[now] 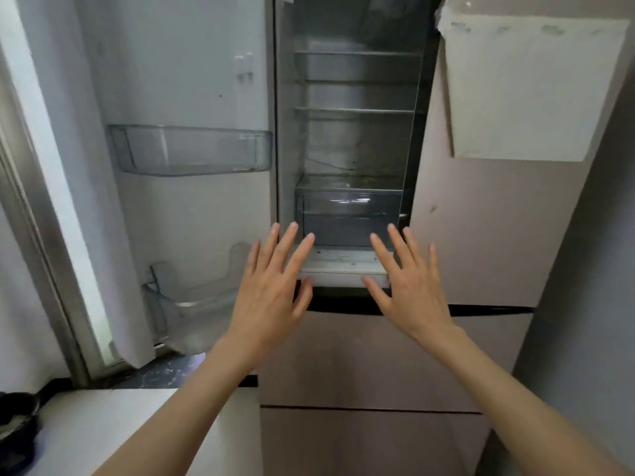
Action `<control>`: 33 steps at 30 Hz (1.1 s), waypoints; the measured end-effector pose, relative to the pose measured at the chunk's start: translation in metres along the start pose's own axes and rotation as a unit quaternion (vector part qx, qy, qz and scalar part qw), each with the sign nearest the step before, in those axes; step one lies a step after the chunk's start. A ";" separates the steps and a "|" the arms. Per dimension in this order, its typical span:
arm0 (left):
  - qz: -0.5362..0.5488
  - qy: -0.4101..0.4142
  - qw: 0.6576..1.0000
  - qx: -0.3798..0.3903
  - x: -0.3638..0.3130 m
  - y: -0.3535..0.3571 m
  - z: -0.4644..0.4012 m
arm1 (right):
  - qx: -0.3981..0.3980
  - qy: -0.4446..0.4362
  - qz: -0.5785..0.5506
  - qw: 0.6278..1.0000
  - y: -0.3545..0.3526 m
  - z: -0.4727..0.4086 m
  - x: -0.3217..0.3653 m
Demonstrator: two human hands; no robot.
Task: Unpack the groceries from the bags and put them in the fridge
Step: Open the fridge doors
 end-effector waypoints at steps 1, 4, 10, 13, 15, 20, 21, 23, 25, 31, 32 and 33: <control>0.000 0.008 1.000 0.008 -0.014 0.012 -0.011 | -0.003 0.012 0.012 1.000 -0.001 -0.002 -0.019; 0.004 0.025 0.999 0.044 -0.054 0.052 -0.041 | 0.002 0.043 0.027 0.999 0.001 -0.011 -0.068; 0.086 0.005 0.991 0.106 -0.105 0.124 -0.096 | 0.021 0.067 0.043 0.997 0.015 -0.032 -0.141; 0.140 0.001 0.980 0.139 -0.118 0.152 -0.121 | 0.035 0.083 0.026 0.996 0.024 -0.042 -0.164; 0.216 -0.015 0.964 0.155 -0.123 0.166 -0.136 | 0.038 0.094 0.012 0.995 0.031 -0.048 -0.172; 0.386 -0.063 0.905 0.165 -0.116 0.189 -0.162 | -0.003 0.120 -0.009 0.993 0.054 -0.051 -0.176; 0.409 -0.067 0.895 0.166 -0.114 0.192 -0.166 | -0.012 0.130 -0.011 0.991 0.057 -0.051 -0.176; 0.461 -0.070 0.867 0.175 -0.115 0.197 -0.174 | -0.027 0.149 -0.011 0.988 0.062 -0.051 -0.173; 0.527 -0.077 0.823 0.196 -0.119 0.201 -0.176 | -0.040 0.162 -0.005 0.986 0.064 -0.050 -0.170; 0.634 -0.128 0.739 0.187 -0.104 0.214 -0.184 | -0.070 0.212 0.011 0.975 0.070 -0.053 -0.168; 0.636 -0.131 0.738 0.185 -0.102 0.216 -0.184 | -0.072 0.215 0.014 0.974 0.071 -0.052 -0.167; 0.638 -0.133 0.736 0.185 -0.102 0.217 -0.183 | -0.074 0.217 0.014 0.973 0.071 -0.052 -0.166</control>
Point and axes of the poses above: each hand's wrist, its own z-axis away from the middle knuckle, its own y-axis out of the palm, x = y × z, the point moved 9 cm from there along -z, towards the middle knuckle, and after that the axes turned 6 degrees about -z, right-handed, at the moved point
